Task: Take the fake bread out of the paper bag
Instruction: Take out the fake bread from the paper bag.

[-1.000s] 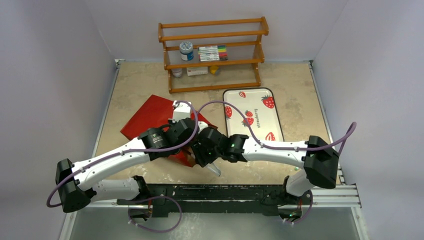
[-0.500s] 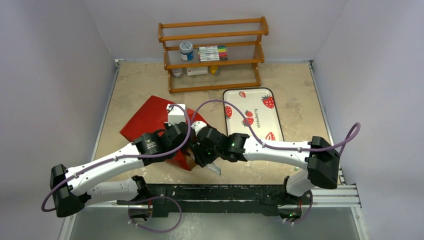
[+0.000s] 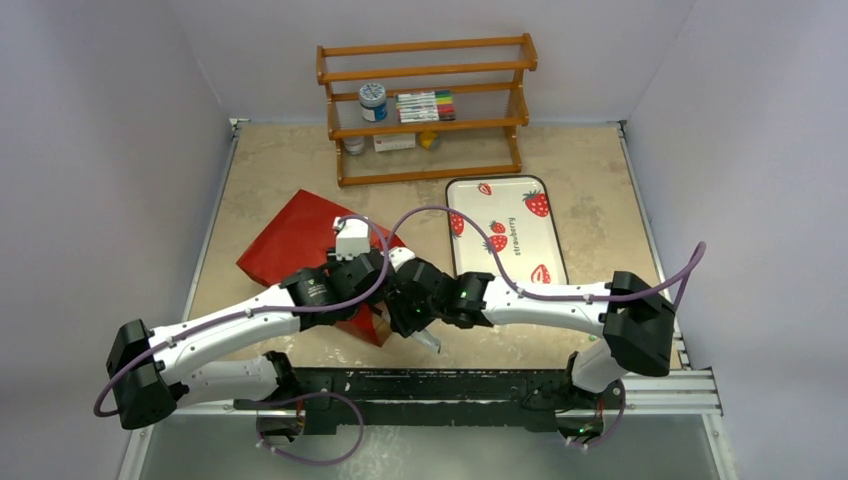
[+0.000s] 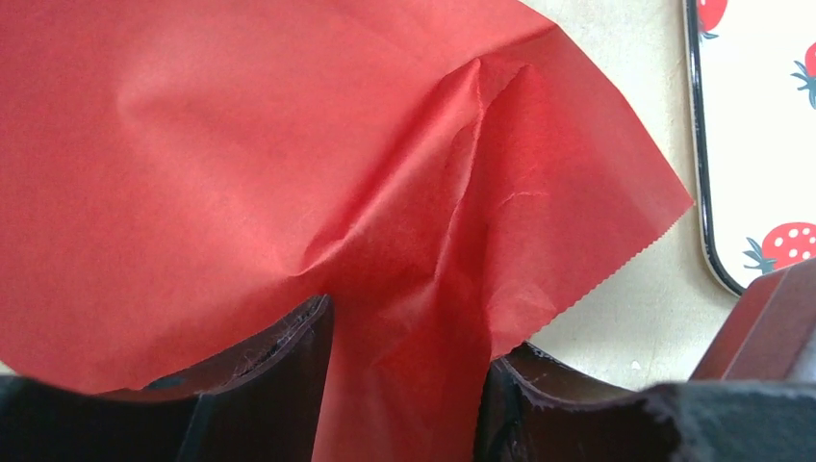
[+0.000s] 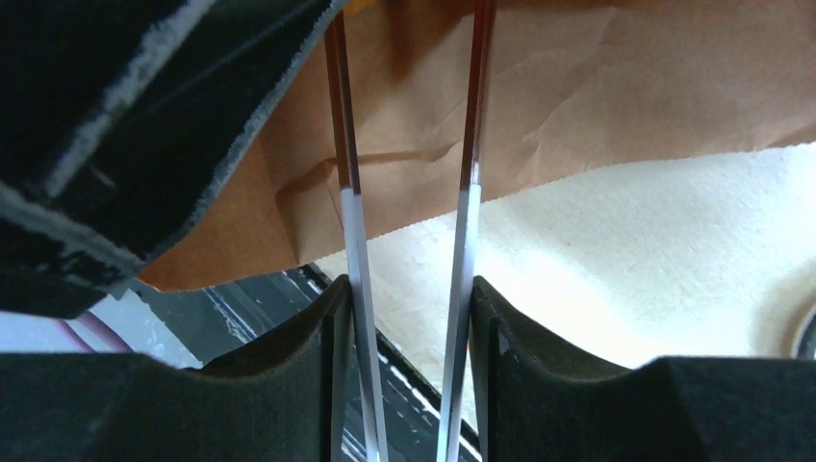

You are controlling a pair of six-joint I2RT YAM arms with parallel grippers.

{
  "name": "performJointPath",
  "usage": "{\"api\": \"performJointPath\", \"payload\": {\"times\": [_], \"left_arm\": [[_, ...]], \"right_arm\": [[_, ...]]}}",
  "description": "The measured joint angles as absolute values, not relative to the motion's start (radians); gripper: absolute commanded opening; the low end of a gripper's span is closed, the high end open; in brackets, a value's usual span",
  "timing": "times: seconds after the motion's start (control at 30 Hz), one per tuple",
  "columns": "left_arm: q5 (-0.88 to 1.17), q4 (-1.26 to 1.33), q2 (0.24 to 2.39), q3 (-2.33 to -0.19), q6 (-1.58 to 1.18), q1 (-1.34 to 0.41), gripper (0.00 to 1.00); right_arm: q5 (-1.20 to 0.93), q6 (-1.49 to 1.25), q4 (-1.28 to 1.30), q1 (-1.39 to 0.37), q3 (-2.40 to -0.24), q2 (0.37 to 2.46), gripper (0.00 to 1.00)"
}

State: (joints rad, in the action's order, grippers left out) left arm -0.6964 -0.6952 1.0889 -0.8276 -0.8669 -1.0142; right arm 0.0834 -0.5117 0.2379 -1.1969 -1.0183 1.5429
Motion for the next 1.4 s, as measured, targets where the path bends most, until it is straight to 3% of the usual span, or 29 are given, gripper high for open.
{"api": "performJointPath", "payload": {"times": [0.2, 0.47, 0.67, 0.83, 1.07, 1.4], "left_arm": [[-0.757, -0.838, 1.075, -0.906, -0.954, -1.015, 0.53], [-0.979, -1.009, 1.078, -1.177, -1.185, -1.035, 0.61], [-1.084, -1.103, 1.114, -1.246, -1.304, -1.035, 0.64], [-1.138, -1.256, 1.162, -1.258, -1.510, -1.035, 0.73], [-1.184, -1.408, 1.122, -1.142, -1.909, -1.014, 0.77], [-1.097, -1.453, 1.122, -0.978, -2.058, -0.854, 0.80]], "right_arm": [[0.078, -0.505, 0.151, -1.200, -1.015, 1.551, 0.00], [0.075, -0.505, 0.143, -1.198, -1.015, 1.605, 0.00], [0.060, -0.503, 0.144, -1.198, -1.015, 1.682, 0.00], [0.059, -0.496, 0.134, -1.194, -1.015, 1.689, 0.00], [0.051, -0.457, 0.125, -1.172, -1.015, 1.689, 0.13], [0.027, -0.368, 0.096, -1.126, -1.015, 1.693, 0.36]]}}
